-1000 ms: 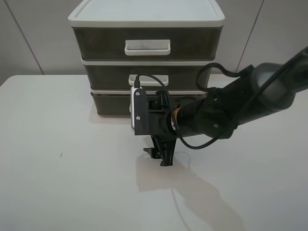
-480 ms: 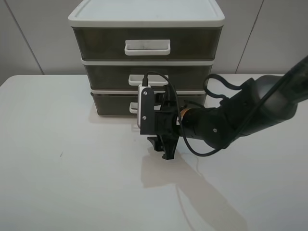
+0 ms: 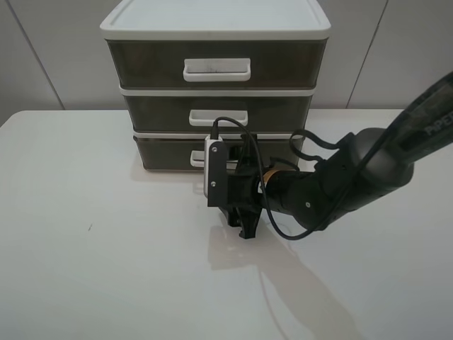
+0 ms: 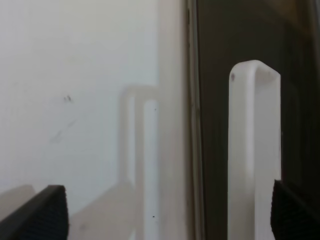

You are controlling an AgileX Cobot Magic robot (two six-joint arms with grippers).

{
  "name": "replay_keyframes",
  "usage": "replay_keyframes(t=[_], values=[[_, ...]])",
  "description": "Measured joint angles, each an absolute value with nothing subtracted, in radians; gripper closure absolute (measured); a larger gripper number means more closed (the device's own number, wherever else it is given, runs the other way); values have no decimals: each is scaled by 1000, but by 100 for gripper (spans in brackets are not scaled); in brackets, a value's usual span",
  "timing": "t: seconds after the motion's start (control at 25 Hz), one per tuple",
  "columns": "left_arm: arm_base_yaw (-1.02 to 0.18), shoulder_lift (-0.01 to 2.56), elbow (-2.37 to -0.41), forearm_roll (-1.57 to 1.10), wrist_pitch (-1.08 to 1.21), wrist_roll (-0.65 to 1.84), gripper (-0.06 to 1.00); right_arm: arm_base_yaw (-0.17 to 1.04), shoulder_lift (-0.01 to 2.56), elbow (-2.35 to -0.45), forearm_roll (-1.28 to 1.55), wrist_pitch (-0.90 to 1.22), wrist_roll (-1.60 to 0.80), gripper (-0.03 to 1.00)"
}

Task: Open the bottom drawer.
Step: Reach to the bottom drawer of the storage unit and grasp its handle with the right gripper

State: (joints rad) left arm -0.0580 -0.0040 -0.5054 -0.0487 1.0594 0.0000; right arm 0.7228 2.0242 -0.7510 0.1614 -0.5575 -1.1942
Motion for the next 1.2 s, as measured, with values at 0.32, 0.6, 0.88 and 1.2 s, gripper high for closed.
replay_keyframes(t=[0.32,0.6,0.88,1.2], values=[[-58,-4,-505,-49,1059,0,20,723,2060,-751,162,-607,-1195,17],[-58,-4,-505,-49,1059,0,20,723,2078,-774,160,-598,-1196,17],[-58,-4,-505,-49,1059,0,20,723,2078,-778,160,-599,-1196,33],[-58,-4,-505,-49,1059,0,20,716,2077,-787,163,-634,-1197,66]])
